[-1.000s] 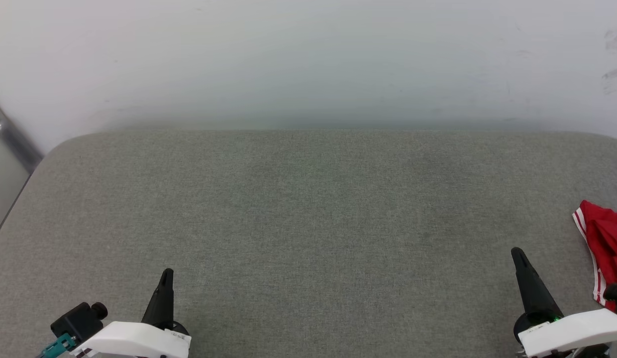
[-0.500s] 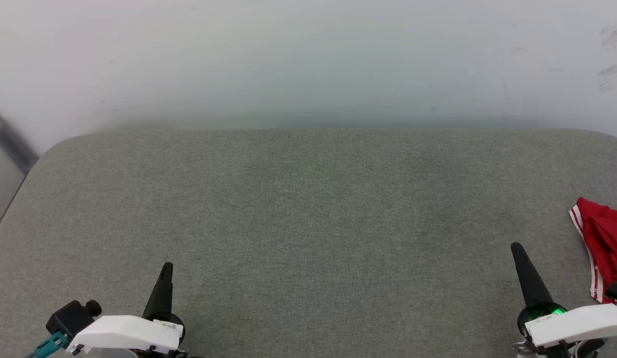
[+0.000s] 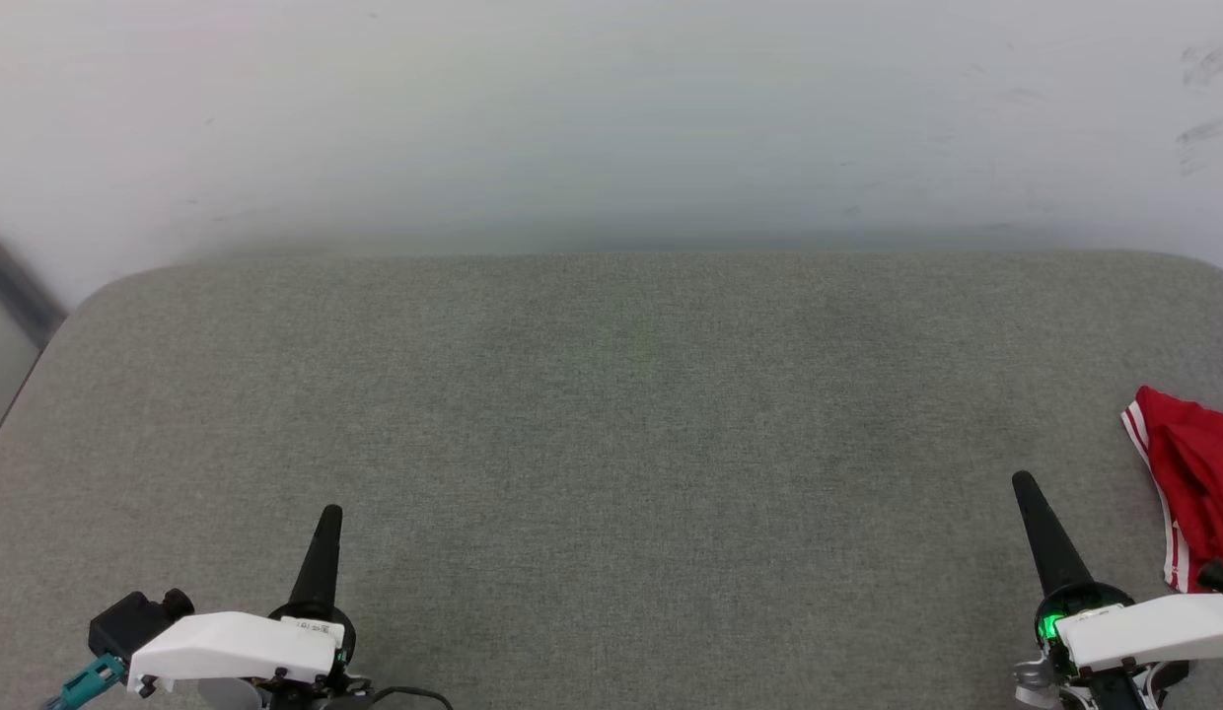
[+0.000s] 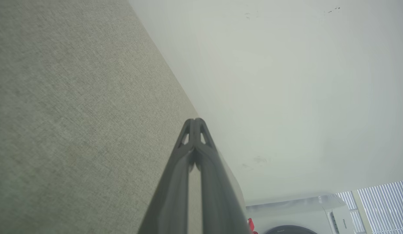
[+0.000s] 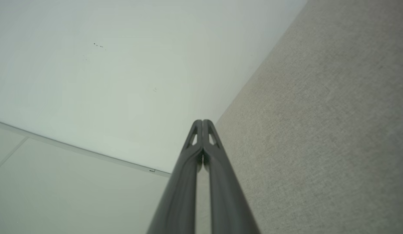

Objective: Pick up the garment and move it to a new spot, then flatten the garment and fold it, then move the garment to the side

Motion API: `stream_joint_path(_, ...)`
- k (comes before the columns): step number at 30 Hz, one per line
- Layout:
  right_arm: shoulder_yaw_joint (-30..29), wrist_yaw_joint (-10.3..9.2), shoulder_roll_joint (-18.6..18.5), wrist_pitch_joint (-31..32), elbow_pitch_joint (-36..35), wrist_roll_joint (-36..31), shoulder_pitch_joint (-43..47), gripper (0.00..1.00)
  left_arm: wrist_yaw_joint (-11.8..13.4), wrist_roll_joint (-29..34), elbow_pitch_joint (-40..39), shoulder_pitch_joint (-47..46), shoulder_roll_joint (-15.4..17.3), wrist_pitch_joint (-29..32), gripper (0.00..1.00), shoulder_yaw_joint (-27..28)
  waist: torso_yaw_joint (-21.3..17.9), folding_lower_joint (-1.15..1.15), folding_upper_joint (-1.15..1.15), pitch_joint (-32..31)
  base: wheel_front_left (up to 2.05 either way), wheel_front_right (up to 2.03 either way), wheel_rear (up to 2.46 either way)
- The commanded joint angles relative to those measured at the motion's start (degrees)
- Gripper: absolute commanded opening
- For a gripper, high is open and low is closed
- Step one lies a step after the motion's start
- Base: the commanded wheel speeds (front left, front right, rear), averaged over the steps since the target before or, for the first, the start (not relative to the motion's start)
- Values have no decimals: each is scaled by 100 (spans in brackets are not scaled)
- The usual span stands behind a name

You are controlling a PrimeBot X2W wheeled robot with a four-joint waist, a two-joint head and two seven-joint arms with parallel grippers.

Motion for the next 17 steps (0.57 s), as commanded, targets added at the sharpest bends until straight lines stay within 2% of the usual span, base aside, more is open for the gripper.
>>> stream_joint_path(1,-9,-1,-39,6,24,177,-154,0,-41,-167,-21,-138,-10,44,0,40,-7,0,0,3,0,0,0)
stream_joint_path(17,-36,-1,-30,46,304,1012,-318,0,-79,-983,39,-245,-62,264,0,146,-65,-1,0,26,0,0,0)
